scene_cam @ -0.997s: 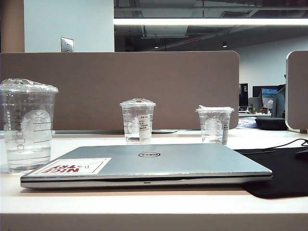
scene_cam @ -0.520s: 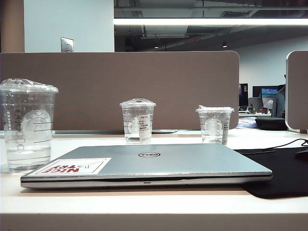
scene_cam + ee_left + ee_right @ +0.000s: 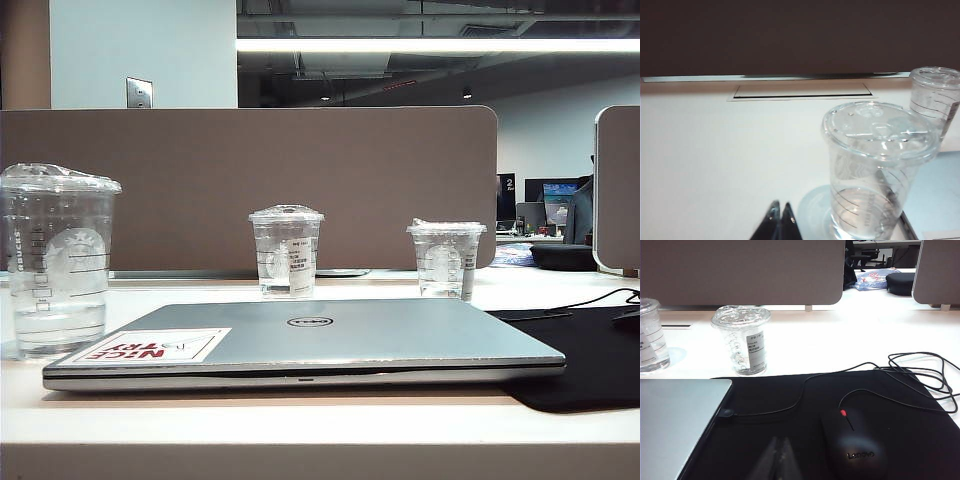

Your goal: Pick up the coffee cup on the left and place it on the left side of the laptop.

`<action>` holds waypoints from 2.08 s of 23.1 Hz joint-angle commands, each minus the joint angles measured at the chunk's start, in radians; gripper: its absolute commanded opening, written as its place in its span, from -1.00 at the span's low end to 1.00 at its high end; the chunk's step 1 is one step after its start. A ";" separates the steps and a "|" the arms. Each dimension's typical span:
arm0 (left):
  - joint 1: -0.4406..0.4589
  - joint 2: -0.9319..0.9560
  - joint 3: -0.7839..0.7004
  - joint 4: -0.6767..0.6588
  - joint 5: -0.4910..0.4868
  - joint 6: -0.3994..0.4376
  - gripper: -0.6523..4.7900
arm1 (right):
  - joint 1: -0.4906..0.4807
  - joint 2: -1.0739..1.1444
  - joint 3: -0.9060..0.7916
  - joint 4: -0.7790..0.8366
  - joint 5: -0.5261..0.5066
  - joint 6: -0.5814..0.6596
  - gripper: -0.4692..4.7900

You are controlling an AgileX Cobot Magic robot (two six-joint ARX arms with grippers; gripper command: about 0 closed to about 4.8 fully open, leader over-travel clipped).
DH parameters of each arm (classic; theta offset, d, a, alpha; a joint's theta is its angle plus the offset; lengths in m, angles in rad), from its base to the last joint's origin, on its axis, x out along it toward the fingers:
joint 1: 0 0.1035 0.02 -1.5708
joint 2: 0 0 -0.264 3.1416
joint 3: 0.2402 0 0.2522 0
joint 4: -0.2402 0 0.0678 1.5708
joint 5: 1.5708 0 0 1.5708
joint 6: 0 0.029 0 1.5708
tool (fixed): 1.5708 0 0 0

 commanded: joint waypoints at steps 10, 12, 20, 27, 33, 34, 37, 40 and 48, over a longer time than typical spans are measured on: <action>0.001 0.000 0.003 0.012 -0.033 0.000 -0.78 | -0.029 -0.002 -0.004 0.017 0.000 0.003 -0.84; 0.001 0.000 0.003 0.012 -0.033 0.000 -0.78 | -0.052 -0.002 -0.004 0.017 0.001 0.003 -0.84; 0.001 0.000 0.003 0.012 -0.033 -0.044 -0.78 | -0.085 -0.002 -0.004 0.017 0.001 0.003 -0.84; 0.001 0.000 0.003 0.012 -0.033 -0.044 -0.78 | -0.085 -0.002 -0.004 0.017 0.001 0.003 -0.84; 0.001 0.000 0.003 0.012 -0.033 -0.044 -0.78 | -0.085 -0.002 -0.004 0.017 0.001 0.003 -0.84; 0.001 0.000 0.003 0.012 -0.033 -0.044 -0.78 | -0.085 -0.002 -0.004 0.017 0.001 0.003 -0.84; 0.001 0.000 0.003 0.012 -0.033 -0.044 -0.78 | -0.085 -0.002 -0.004 0.017 0.001 0.003 -0.84; 0.001 0.000 0.003 0.012 -0.033 -0.044 -0.78 | -0.085 -0.002 -0.004 0.017 0.001 0.003 -0.84; 0.000 0.000 0.002 0.009 -0.034 -0.034 -0.78 | -0.085 -0.002 -0.004 0.017 0.001 0.003 -0.84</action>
